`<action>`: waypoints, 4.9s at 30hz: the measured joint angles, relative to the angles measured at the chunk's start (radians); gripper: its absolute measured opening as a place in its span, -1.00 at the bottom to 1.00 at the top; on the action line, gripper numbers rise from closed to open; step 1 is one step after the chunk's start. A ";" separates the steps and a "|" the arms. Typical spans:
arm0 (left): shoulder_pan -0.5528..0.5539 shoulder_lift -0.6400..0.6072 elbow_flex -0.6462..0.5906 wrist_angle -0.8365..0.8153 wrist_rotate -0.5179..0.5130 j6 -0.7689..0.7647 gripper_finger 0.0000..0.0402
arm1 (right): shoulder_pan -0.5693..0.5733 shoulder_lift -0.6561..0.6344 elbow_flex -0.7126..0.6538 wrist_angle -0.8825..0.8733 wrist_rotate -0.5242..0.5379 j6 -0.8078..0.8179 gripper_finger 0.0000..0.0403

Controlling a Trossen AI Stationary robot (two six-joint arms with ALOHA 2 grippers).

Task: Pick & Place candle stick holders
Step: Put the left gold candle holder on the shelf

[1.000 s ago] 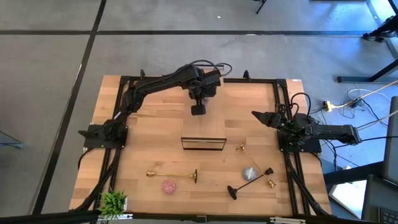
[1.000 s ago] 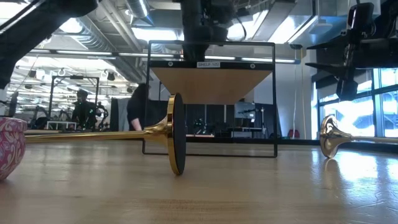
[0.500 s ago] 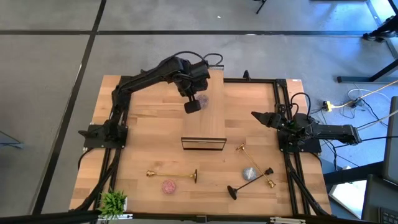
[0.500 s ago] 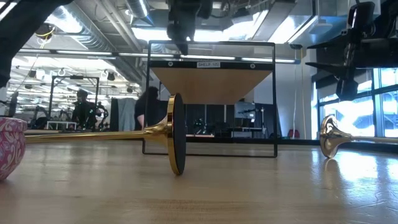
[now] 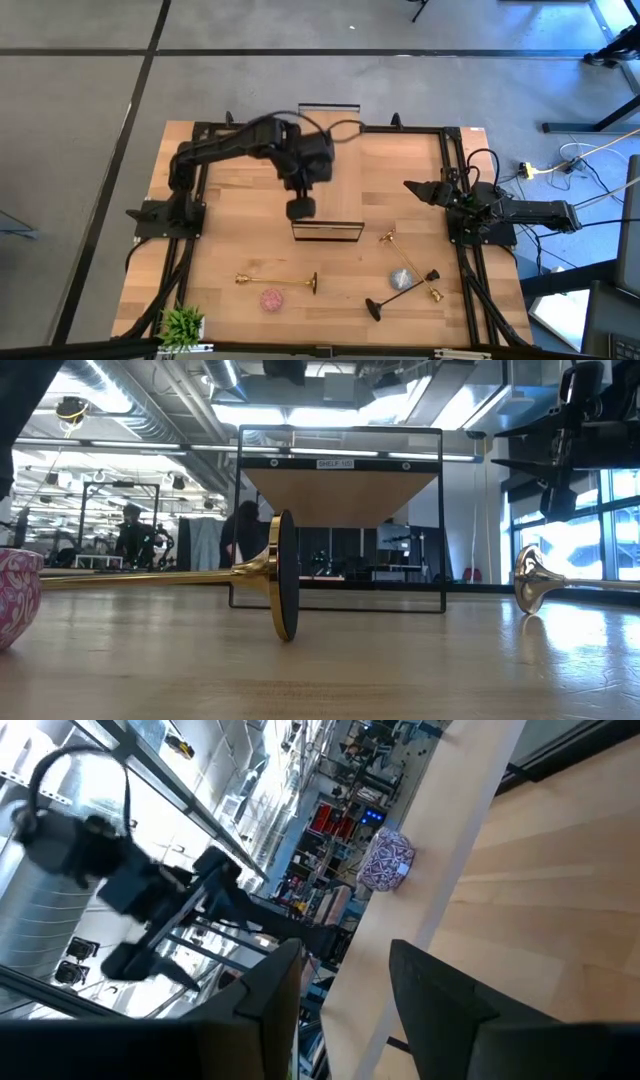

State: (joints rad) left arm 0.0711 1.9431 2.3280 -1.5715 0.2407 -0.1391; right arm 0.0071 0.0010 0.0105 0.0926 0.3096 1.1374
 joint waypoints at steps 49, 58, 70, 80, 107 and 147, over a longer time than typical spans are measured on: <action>-0.652 0.010 -0.290 0.127 -0.693 -1.408 -0.98 | 0.241 0.295 0.309 0.114 -0.435 -0.020 -0.28; -0.660 0.009 -0.351 0.121 -0.940 -1.801 -0.99 | 0.438 0.606 0.536 -0.395 -0.517 -0.016 -0.28; -0.641 -0.096 -0.531 0.167 -0.898 -1.809 -0.99 | 0.542 0.794 0.557 -0.582 -0.274 0.321 -0.28; -0.676 -0.411 -1.059 0.583 -0.893 -1.545 -0.99 | 0.541 0.819 0.558 -0.549 -0.201 0.360 -0.28; -0.684 -0.881 -1.876 2.249 -0.979 -0.522 -0.99 | 0.517 0.991 0.559 -0.698 -0.411 0.050 -0.29; -0.684 -0.881 -1.876 2.203 -1.041 -0.584 -0.99 | 0.313 1.227 0.735 -0.954 -0.426 0.105 -0.16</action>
State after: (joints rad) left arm -0.6128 1.0626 0.4522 0.6315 -0.8005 -0.7227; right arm 0.3199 1.2282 0.7452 -0.8617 -0.1167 1.2423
